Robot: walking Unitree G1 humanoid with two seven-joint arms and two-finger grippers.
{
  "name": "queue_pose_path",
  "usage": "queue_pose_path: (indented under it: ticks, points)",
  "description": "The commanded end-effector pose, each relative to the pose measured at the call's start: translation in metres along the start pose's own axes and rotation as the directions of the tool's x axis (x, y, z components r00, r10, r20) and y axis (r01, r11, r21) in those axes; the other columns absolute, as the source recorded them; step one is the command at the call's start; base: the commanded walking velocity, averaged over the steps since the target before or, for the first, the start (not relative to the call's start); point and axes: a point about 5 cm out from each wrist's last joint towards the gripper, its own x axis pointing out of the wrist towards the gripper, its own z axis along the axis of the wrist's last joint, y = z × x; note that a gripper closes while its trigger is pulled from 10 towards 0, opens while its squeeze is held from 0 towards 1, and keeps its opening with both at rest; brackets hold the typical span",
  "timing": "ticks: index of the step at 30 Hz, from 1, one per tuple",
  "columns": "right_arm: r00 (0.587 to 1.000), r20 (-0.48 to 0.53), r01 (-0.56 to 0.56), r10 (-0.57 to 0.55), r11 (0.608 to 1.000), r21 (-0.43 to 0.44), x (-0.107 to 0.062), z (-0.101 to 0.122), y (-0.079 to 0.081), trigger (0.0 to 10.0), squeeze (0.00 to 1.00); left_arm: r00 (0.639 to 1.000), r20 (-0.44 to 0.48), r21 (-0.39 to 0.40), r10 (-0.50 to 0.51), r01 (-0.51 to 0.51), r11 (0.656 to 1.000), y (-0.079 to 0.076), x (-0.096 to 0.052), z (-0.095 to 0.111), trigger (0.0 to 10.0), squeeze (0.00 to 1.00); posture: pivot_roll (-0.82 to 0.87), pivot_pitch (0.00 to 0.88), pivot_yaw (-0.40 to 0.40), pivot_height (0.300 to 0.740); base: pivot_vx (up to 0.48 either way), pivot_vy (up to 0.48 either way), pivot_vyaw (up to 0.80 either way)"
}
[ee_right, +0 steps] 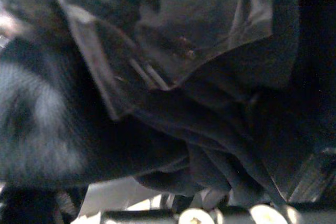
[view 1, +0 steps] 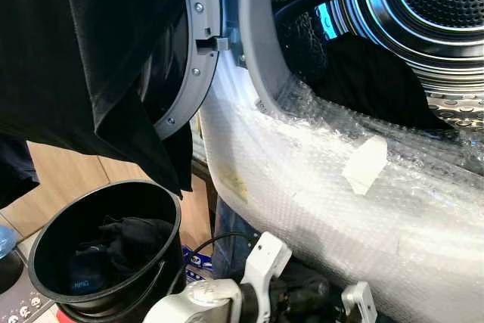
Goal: Clothes washing
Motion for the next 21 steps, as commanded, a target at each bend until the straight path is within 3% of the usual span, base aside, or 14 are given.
queue_pose_path:
  ticks: [1, 4, 13, 21]
  points:
    - [0.998, -0.035, -0.053, 0.051, 0.998, -0.044, -0.003, -0.001, 0.006, 10.0, 0.0, 0.987, 0.03, 0.047, -0.156, 0.154, 0.987, -0.021, -0.004, 0.008, 0.0, 0.0, 0.13, 0.017, -0.005, 0.74, 0.0, 0.0, 0.0]
    - [0.989, -0.093, -0.121, 0.114, 0.99, -0.078, -0.017, -0.005, 0.011, 10.0, 0.0, 0.986, -0.033, 0.076, -0.166, 0.168, 0.983, -0.018, -0.028, -0.006, 0.0, 0.0, 0.13, 0.013, -0.004, 0.74, 0.0, 0.0, 0.0]
    - [0.982, -0.108, -0.172, 0.158, 0.975, -0.14, -0.023, 0.006, 0.01, 10.0, 0.0, 0.975, -0.072, 0.073, -0.208, 0.213, 0.974, -0.012, -0.063, -0.014, 0.0, 0.0, 0.13, 0.0, -0.009, 0.74, 0.0, 0.0, 0.0]
    - [0.949, -0.194, -0.28, 0.247, 0.945, -0.167, -0.01, 0.009, 0.01, 10.0, 0.0, 0.949, -0.171, 0.126, -0.264, 0.287, 0.95, -0.008, -0.059, -0.019, 0.0, 0.0, 0.1, 0.0, 0.0, 0.74, 0.0, 0.0, 0.0]
